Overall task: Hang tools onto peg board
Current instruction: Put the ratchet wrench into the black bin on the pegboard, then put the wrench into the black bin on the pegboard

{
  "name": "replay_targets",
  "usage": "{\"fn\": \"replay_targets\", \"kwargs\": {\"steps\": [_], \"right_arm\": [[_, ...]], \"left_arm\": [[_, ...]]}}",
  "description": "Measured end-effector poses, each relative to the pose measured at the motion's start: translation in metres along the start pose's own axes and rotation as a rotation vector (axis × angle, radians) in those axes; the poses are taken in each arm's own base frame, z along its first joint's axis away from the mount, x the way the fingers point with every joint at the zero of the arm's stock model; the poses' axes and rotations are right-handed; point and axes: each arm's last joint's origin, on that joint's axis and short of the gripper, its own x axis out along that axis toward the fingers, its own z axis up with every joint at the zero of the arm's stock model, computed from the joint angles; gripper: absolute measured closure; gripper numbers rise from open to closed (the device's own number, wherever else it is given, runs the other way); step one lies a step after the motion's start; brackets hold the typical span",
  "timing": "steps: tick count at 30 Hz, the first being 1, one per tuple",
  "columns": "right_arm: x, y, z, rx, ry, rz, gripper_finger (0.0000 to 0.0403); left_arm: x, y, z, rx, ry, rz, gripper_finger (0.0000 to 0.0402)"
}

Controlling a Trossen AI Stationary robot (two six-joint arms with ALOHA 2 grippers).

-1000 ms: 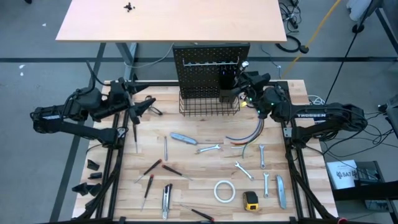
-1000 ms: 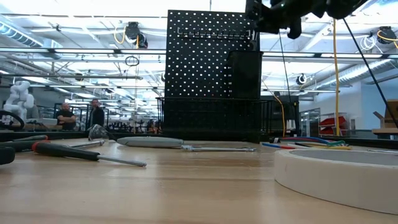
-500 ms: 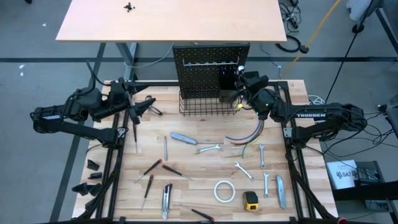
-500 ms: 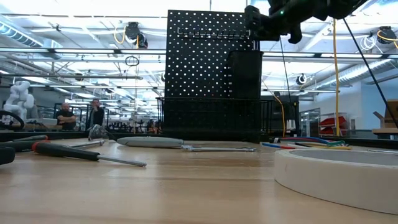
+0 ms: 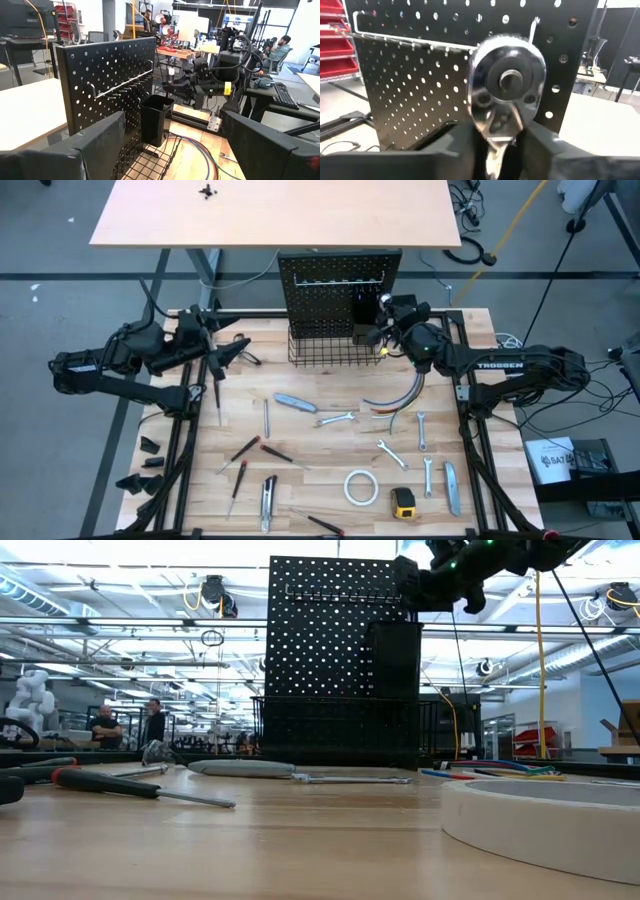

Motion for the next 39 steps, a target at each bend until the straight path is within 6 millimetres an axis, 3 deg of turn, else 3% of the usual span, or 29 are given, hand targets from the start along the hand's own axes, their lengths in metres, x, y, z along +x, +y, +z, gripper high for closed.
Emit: {"fn": "replay_targets", "kwargs": {"steps": [6, 14, 25, 33, 39], "right_arm": [[0.0, 0.0, 0.002, 0.026, -0.009, -0.004, 0.0195], [-0.005, -0.001, 0.007, 0.007, -0.02, 0.011, 0.018], [-0.033, -0.004, 0.071, 0.033, -0.178, 0.126, 0.0179], [-0.052, 0.034, 0.093, 0.067, -0.156, 0.58, 0.0179], [-0.066, 0.08, 0.082, 0.056, -0.021, 0.797, 0.0179]], "left_arm": [[0.0, 0.0, 0.0, -0.001, -0.001, 0.0, 0.0066], [0.0, 0.0, 0.0, 0.002, 0.004, 0.001, 0.0066], [-0.001, -0.001, -0.009, 0.026, 0.093, -0.067, 0.0066], [0.005, -0.007, -0.033, 0.047, 0.343, -0.191, 0.0066], [0.019, -0.017, -0.056, 0.073, 0.467, -0.254, 0.0066]]}}
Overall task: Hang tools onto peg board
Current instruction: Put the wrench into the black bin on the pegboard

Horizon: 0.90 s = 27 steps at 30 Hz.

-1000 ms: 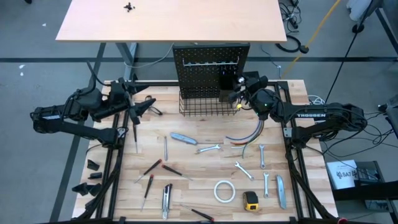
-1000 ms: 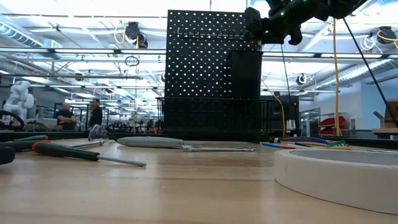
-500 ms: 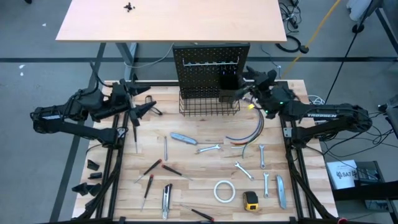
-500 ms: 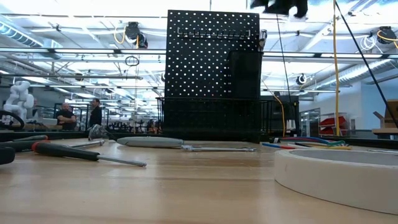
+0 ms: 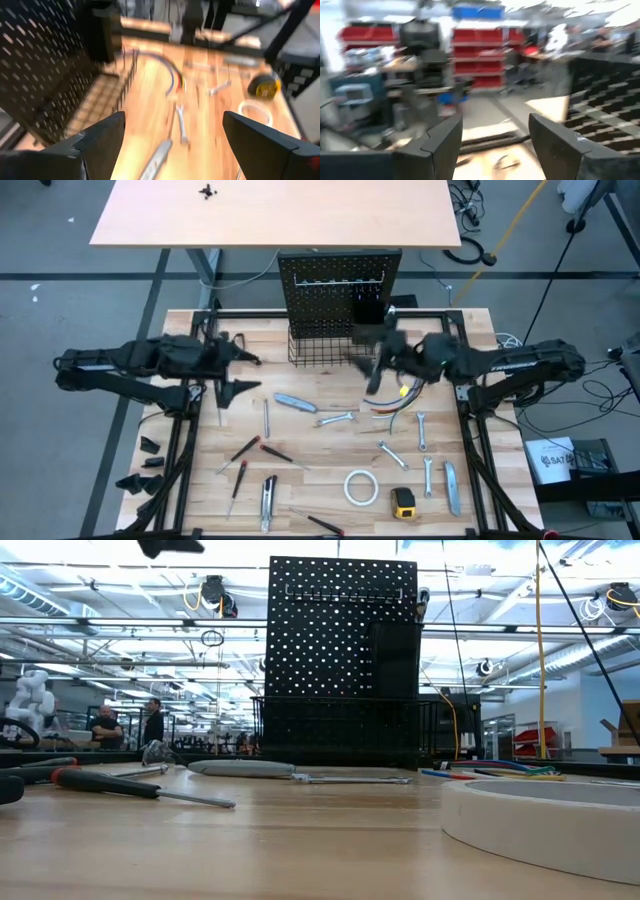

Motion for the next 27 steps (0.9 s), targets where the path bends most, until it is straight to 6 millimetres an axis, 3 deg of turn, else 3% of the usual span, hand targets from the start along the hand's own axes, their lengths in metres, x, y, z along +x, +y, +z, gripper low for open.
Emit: {"fn": "replay_targets", "kwargs": {"steps": [5, 15, 22, 27], "right_arm": [[0.014, 0.035, -0.034, 0.059, 0.159, 0.078, 0.0179], [0.031, 0.093, -0.115, 0.017, 0.42, 0.19, 0.0179], [0.031, 0.099, -0.162, 0.24, 0.672, 0.051, 0.0182], [0.019, 0.102, -0.174, 0.26, 0.756, -0.064, 0.0207]], "left_arm": [[0.021, -0.002, -0.035, -0.049, 0.079, 0.004, 0.0066], [0.053, -0.021, -0.1, -0.146, 0.087, -0.162, 0.0066], [0.077, -0.031, -0.119, -0.091, 0.07, -0.204, 0.008], [0.101, -0.038, -0.122, -0.02, 0.038, -0.222, 0.0131]]}}
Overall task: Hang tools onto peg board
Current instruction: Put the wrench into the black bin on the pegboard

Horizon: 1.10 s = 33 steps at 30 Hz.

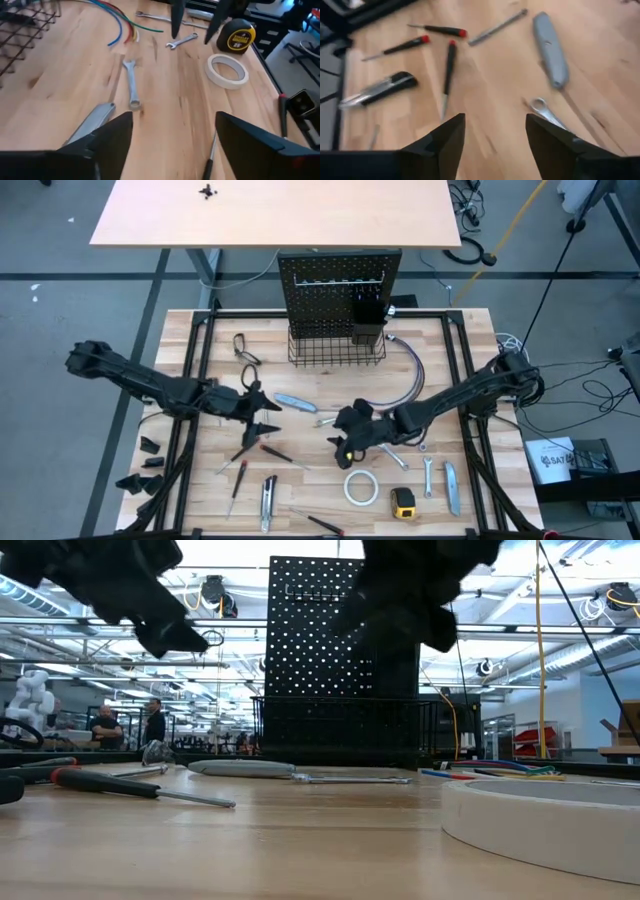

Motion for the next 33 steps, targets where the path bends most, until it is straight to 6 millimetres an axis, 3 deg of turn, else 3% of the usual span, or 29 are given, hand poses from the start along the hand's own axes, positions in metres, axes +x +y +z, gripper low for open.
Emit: {"fn": "replay_targets", "kwargs": {"steps": [5, 9, 16, 22, 26, 33], "right_arm": [[-0.002, -0.003, -0.019, -0.047, 0.002, -0.087, 0.0235], [0.006, -0.015, -0.026, -0.092, 0.115, -0.03, 0.0245], [0.015, -0.036, -0.015, -0.287, 0.215, 0.02, 0.0245], [0.021, -0.054, -0.007, -0.406, 0.257, 0.005, 0.0245], [0.024, -0.062, -0.001, -0.445, 0.249, -0.003, 0.0245], [0.028, -0.068, 0.011, -0.469, 0.19, 0.037, 0.0245]], "left_arm": [[0.032, 0.002, -0.007, 0.008, -0.001, -0.011, 0.0193], [0.058, 0.008, -0.012, -0.006, -0.013, 0.011, 0.0224], [0.1, 0.021, -0.011, -0.054, 0.021, 0.072, 0.0233], [0.133, 0.02, -0.008, -0.053, 0.056, 0.081, 0.0234], [0.143, 0.022, -0.017, -0.095, 0.101, 0.102, 0.0254], [0.145, 0.025, -0.024, -0.115, 0.13, 0.162, 0.0342]]}}
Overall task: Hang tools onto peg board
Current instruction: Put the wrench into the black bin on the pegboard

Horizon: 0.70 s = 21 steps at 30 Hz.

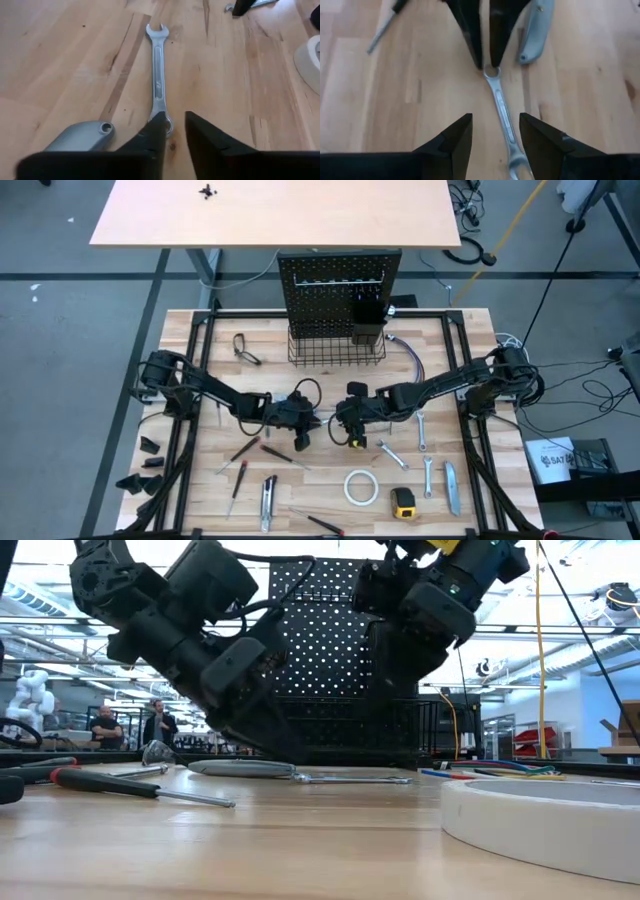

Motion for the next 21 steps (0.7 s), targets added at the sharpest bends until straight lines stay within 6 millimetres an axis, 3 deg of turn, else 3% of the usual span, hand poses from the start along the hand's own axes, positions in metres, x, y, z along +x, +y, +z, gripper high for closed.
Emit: {"fn": "replay_targets", "kwargs": {"steps": [5, 21], "right_arm": [[0.007, -0.006, 0.003, 0.013, -0.046, 0.01, 0.0245], [0.039, -0.009, -0.012, 0.02, 0.019, -0.007, 0.0245]], "left_arm": [[0.0, 0.0, 0.002, 0.021, -0.027, 0.005, 0.0395], [0.013, 0.003, -0.012, 0.025, 0.039, 0.007, 0.0394]]}}
